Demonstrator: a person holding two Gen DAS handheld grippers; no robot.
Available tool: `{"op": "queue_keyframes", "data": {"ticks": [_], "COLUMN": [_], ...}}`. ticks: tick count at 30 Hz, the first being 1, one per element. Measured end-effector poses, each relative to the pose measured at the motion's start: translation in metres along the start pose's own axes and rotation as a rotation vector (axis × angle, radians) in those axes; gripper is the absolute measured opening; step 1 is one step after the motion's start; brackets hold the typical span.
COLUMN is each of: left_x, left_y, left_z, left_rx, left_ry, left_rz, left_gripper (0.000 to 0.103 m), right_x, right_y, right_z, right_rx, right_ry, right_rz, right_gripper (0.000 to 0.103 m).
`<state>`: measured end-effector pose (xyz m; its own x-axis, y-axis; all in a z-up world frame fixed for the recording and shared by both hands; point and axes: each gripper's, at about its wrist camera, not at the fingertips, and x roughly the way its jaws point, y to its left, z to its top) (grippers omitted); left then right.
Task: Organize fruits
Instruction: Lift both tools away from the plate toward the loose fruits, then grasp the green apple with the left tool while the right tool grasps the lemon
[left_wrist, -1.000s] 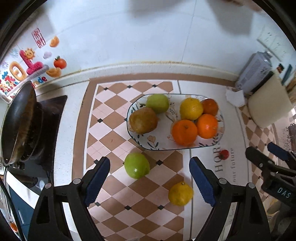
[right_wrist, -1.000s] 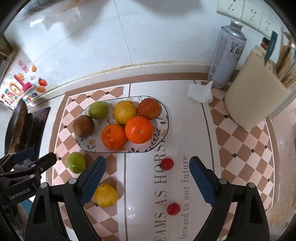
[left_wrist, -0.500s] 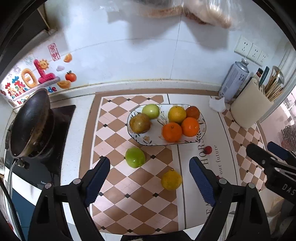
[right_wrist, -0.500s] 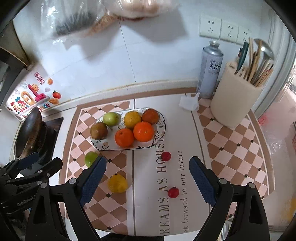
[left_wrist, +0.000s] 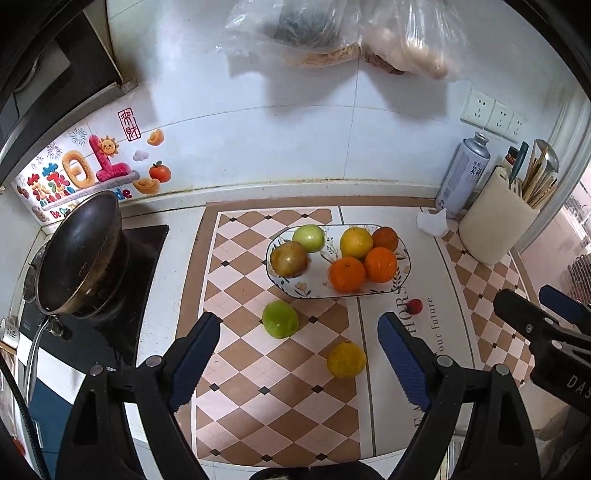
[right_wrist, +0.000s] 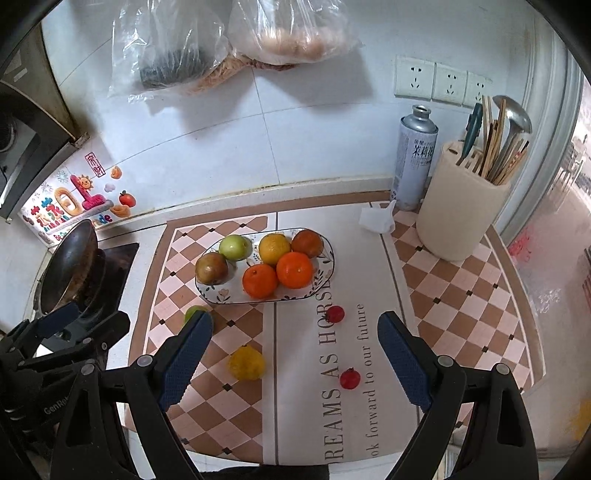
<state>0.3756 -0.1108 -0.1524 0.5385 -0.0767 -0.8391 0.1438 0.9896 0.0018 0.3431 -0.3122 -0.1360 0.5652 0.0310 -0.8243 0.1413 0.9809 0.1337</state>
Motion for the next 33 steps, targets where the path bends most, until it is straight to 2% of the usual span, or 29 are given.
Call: {"op": "queue_keyframes", "data": {"ticks": [6,7,13,18,22,24,27,33], "left_x": [0.018,0.027,0.072,0.107,0.13,0.142,0.169,0.236], "left_y": [0.009,0.014,0.054,0.085,0.094,0.093,0.089,0.069], "left_z": [-0.003,-0.003,-0.016,-0.027,-0.027,-0.024,-0.019,-0.011], "left_rx": [-0.022,-0.027,-0.088,-0.149,-0.189,-0.204,-0.24,-0.261], "left_ry": [0.05,0.076,0.186,0.29,0.357,0.381,0.445,0.622], "left_rz": [0.019,0.04,0.163,0.209,0.18,0.155,0.09,-0.034], "left_gripper": [0.089,0.093,0.093,0.093,0.093,0.093,0.093,0.093], "right_x": [0.032,0.046,0.139,0.208,0.248,0.26,0.268,0.262], "right_y": [-0.007,-0.007,0.017,0.042,0.053,0.058,0.059,0.043], "right_z": [-0.004,-0.009,-0.047,-0.076,-0.09,-0.095,-0.098,-0.094], "right_rx": [0.038,0.044,0.013,-0.009,-0.006,-0.02,-0.036,-0.042], "right_ry": [0.078,0.112,0.336,0.453,0.513,0.531,0.535,0.523], "right_rz": [0.066,0.086,0.183,0.222,0.237,0.244,0.237,0.212], "right_gripper": [0.093,0.093,0.093,0.093,0.089,0.075,0.062,0.062]}}
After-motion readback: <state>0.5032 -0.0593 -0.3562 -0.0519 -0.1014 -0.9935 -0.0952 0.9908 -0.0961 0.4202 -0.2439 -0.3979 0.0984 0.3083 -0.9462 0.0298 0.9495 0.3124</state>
